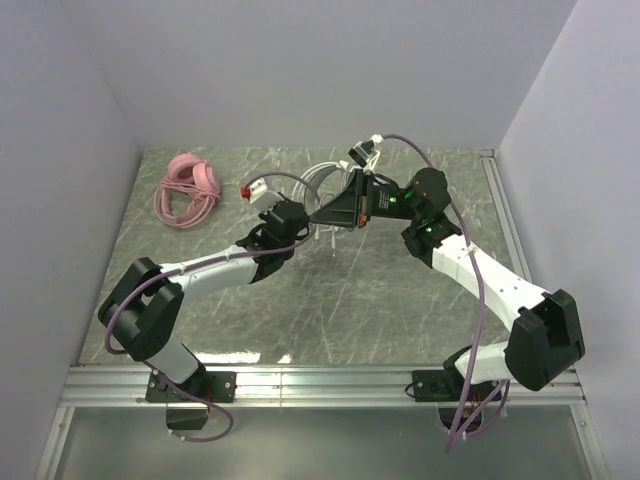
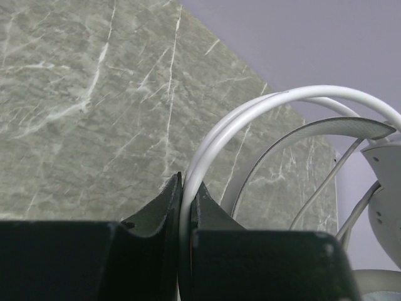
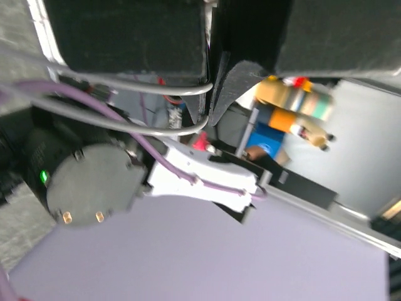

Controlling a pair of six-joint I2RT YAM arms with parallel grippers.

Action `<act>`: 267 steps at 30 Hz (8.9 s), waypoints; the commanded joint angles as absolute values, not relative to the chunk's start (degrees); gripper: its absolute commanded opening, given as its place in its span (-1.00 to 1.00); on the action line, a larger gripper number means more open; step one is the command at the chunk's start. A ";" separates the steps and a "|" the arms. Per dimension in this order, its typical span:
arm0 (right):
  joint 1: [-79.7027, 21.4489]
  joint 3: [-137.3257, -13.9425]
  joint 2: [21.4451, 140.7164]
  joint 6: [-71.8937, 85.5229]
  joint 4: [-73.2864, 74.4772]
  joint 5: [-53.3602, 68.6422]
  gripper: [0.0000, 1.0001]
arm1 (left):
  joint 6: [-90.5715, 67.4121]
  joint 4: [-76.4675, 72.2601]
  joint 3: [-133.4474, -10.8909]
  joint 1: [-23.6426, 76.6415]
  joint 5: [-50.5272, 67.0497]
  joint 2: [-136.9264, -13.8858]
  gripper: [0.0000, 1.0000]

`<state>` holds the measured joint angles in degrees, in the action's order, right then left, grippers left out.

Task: Wrap the headphones
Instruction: Wrap the headphone cable with the right arm

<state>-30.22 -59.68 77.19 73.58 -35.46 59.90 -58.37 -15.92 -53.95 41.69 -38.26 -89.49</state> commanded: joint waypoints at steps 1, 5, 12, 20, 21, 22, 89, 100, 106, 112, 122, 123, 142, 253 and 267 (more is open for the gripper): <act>-30.32 -60.21 77.16 83.31 -48.67 55.99 -1.00 | -59.07 -25.75 -53.18 42.98 -42.35 -88.51 -1.00; -30.41 -60.73 77.35 86.66 -47.73 52.04 -1.00 | -57.22 -28.47 -51.86 44.38 -45.78 -88.42 -1.00; -30.85 -60.39 77.61 89.81 -43.85 49.22 -1.00 | -55.81 -29.35 -52.03 45.44 -47.81 -89.38 -1.00; -31.91 -64.06 77.87 87.46 -38.25 48.52 -1.00 | -51.34 -30.40 -54.41 46.40 -49.83 -90.97 -1.00; -31.82 -65.29 78.31 85.01 -35.97 48.60 -1.00 | -50.72 -30.76 -53.88 46.75 -50.62 -90.97 -1.00; -31.64 -67.48 78.57 84.03 -31.68 48.69 -1.00 | -49.67 -31.02 -53.62 46.93 -51.23 -90.97 -1.00; -26.89 -80.77 93.51 62.50 16.08 15.22 -1.00 | -38.84 -23.13 -47.19 54.05 -55.73 -87.63 -1.00; -31.29 -81.12 94.13 56.25 20.04 5.45 -1.00 | -43.33 -10.03 -53.96 53.97 -56.25 -86.04 -0.99; -31.29 -79.01 91.15 53.98 19.24 3.44 -1.00 | -46.58 -8.70 -53.18 52.83 -54.59 -85.26 -1.00; -32.17 -80.33 92.37 50.54 22.23 0.53 -1.00 | -47.37 -7.65 -53.69 52.21 -53.35 -83.76 -1.00; -36.82 -79.45 93.16 49.66 22.15 -7.03 -1.00 | -48.07 -3.61 -56.68 52.12 -51.24 -82.97 -1.00; -37.17 -79.63 93.77 49.40 22.32 -7.64 -1.00 | -48.42 -1.95 -57.21 52.21 -51.33 -83.14 -0.99; -40.69 -79.01 97.82 46.93 24.79 -17.84 -1.00 | -51.41 4.83 -61.61 52.12 -49.31 -84.90 -1.00; -26.20 -96.78 95.11 40.61 29.71 -3.95 -0.53 | -59.94 10.10 -71.98 42.98 -38.85 -99.93 -0.99; -14.95 -67.35 73.84 34.72 20.48 -2.04 -0.40 | -58.89 10.46 -72.16 41.22 -37.18 -98.97 -1.00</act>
